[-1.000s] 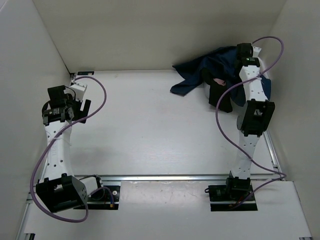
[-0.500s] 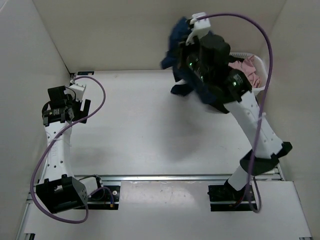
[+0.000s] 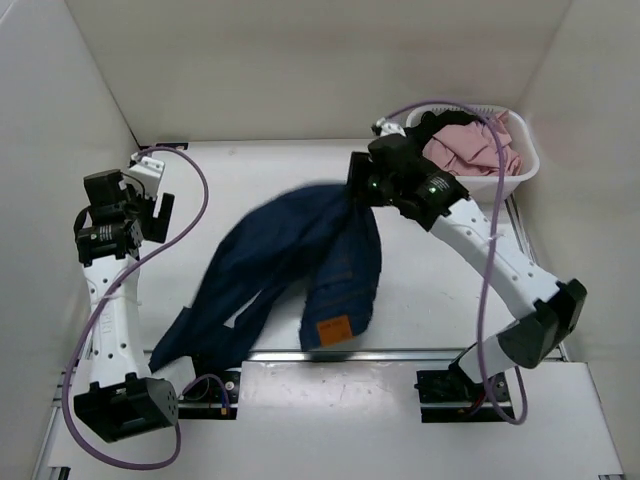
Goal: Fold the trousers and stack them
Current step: Grab the trousers from the pile, then flatten the trousers out
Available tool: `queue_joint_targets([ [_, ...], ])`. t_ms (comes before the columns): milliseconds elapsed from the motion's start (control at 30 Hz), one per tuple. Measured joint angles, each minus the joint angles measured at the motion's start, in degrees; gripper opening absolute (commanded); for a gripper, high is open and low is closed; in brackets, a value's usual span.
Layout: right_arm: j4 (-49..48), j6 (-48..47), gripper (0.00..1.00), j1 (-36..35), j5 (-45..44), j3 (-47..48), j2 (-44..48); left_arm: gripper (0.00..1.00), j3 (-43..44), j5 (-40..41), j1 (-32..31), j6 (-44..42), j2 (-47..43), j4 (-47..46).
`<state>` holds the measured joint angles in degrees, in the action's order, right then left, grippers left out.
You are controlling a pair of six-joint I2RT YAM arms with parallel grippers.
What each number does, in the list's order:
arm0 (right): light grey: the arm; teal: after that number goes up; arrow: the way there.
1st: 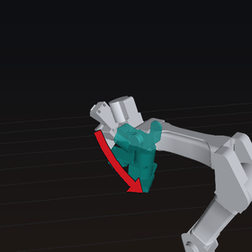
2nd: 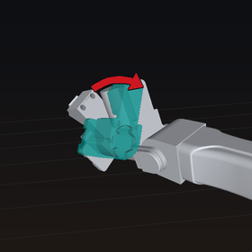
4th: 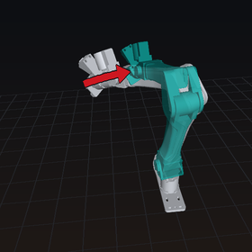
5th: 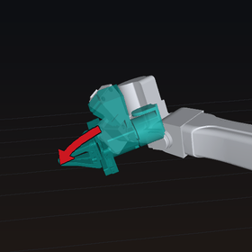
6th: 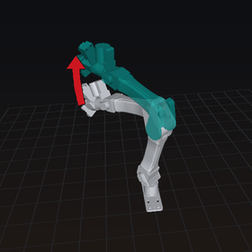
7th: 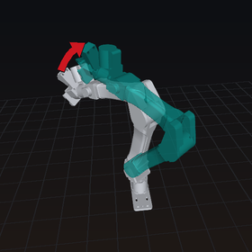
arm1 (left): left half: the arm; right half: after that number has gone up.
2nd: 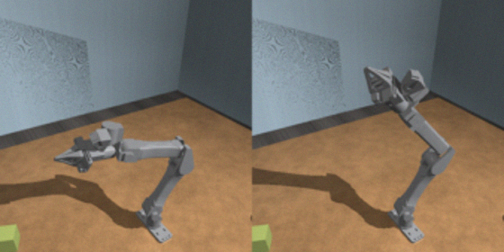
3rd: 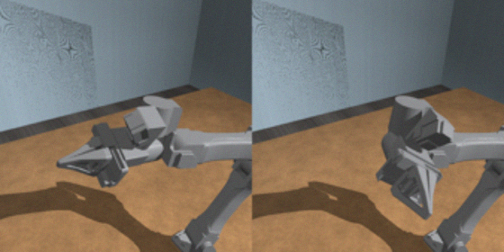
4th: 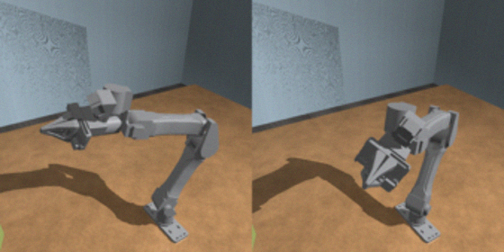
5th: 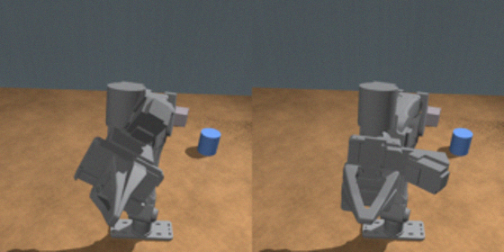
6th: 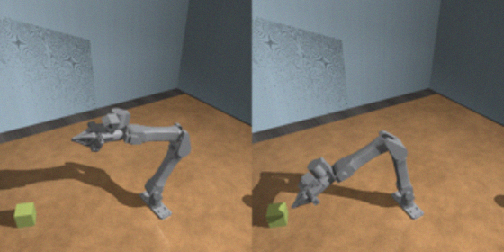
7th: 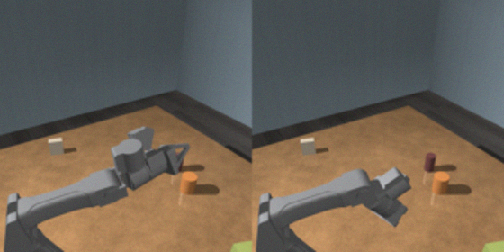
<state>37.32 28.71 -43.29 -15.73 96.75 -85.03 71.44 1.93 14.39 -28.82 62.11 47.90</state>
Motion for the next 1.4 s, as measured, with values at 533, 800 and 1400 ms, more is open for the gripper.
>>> queue_joint_targets([
  [533,8.2,-1.0,0.90,14.1,8.0,-27.5,-2.0,1.00,-7.8,-10.7,-7.9,-17.6,6.8,16.0],
  [800,10.4,1.4,0.97,15.4,5.4,-41.0,7.0,1.00,-20.0,-9.2,-16.9,-18.8,16.3,14.2],
  [1400,-4.0,1.3,0.16,26.5,13.5,-52.0,0.5,0.14,-22.9,0.2,-17.9,-12.0,30.9,8.1],
])
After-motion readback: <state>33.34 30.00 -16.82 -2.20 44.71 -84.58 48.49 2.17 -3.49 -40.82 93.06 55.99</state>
